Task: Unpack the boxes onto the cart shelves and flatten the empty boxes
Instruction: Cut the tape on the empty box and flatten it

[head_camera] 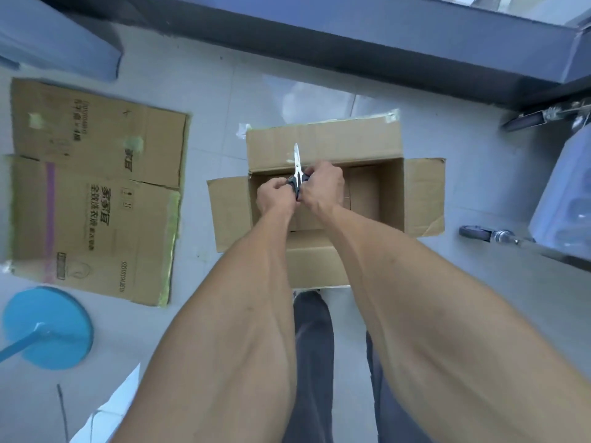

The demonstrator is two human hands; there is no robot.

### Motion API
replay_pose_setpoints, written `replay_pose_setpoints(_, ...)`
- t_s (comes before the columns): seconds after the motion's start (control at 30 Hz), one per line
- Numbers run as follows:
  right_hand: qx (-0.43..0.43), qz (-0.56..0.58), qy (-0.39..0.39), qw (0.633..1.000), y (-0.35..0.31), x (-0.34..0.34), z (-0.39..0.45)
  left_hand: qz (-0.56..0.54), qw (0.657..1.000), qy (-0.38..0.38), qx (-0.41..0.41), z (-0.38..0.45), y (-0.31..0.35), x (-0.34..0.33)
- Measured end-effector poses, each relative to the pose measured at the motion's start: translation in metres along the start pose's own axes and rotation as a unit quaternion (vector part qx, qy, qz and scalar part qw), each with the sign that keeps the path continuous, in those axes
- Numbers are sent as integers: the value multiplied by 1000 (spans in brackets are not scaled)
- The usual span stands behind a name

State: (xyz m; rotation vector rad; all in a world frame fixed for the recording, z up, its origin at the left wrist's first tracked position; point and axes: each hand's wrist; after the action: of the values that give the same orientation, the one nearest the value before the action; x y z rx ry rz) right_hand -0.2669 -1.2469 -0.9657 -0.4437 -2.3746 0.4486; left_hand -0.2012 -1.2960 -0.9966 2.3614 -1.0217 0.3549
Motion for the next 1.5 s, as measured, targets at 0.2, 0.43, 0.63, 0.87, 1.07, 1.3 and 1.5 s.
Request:
replay_pose_setpoints(0.2,27,-203,28,978,28,-23,-17,140,987,46,-61,9,-38,33)
replay_pose_setpoints(0.43,283,-381,-29,880,77,-32,-44,200,970,-83,-111,0,-45,11)
replay_pose_setpoints(0.63,221,-380,-30,898,107,-43,-25,143,987,-13,-75,0,-80,-7)
replay_pose_setpoints(0.87,219,-388,-84,891,159,-71,-21,315,926,208,-27,-14,-178,29)
replay_pose_setpoints(1.07,200,-375,-118,897,183,-99,-33,376,915,30,144,-14,-218,19)
replay_pose_setpoints(1.3,229,-432,-93,867,181,-109,-27,341,935,33,93,-9,-212,2)
replay_pose_setpoints(1.5,255,-413,-22,874,143,-85,-17,343,928,58,138,-15,-206,25)
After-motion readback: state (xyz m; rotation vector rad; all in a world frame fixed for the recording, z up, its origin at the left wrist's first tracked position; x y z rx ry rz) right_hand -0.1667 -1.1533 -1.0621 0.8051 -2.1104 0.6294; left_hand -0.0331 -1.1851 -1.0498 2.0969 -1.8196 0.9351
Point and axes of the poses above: each hand's wrist, its own z-axis towards the middle knuckle, its own x-axis out of the back of the hand, y = z × x, and after that the axes turned 2 degrees about x, right-handed
